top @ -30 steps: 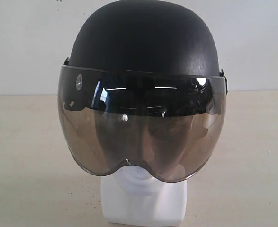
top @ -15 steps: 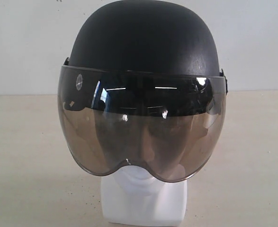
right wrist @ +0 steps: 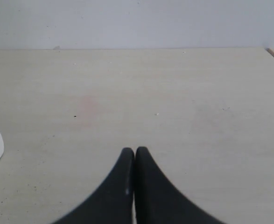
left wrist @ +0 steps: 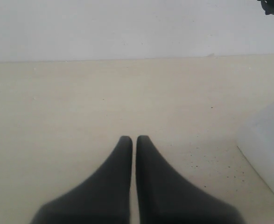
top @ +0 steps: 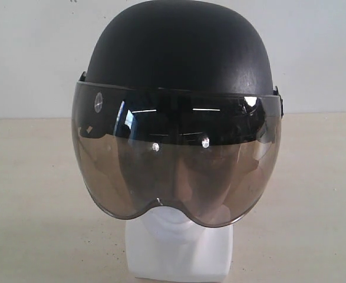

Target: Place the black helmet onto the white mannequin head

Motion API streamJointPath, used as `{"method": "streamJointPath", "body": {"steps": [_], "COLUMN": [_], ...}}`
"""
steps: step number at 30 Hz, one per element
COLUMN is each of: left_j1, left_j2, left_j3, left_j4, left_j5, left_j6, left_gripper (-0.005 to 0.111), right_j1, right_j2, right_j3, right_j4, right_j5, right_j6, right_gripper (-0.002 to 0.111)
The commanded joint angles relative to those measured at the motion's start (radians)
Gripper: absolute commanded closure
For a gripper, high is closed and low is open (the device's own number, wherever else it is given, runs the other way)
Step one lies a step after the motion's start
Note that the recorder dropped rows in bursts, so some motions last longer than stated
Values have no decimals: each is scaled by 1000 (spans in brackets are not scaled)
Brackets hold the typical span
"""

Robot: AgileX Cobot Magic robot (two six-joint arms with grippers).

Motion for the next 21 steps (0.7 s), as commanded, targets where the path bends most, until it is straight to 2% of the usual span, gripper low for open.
{"method": "streamJointPath", "body": {"steps": [1,21], "left_j1": [1,1], "left_j2": [-3,-3], "left_j3": [4,4], "left_j4": [-7,-7], "left_j5": [1,1], "left_j6": [1,1], "left_gripper": [102,102], "right_j1": [-4,-4], "right_j2": [-1,-1], "right_j3": [-1,-1], "right_j4": [-5,-5], "right_j5": [-4,-9], "right_j6": [0,0], "right_gripper": [109,109]}}
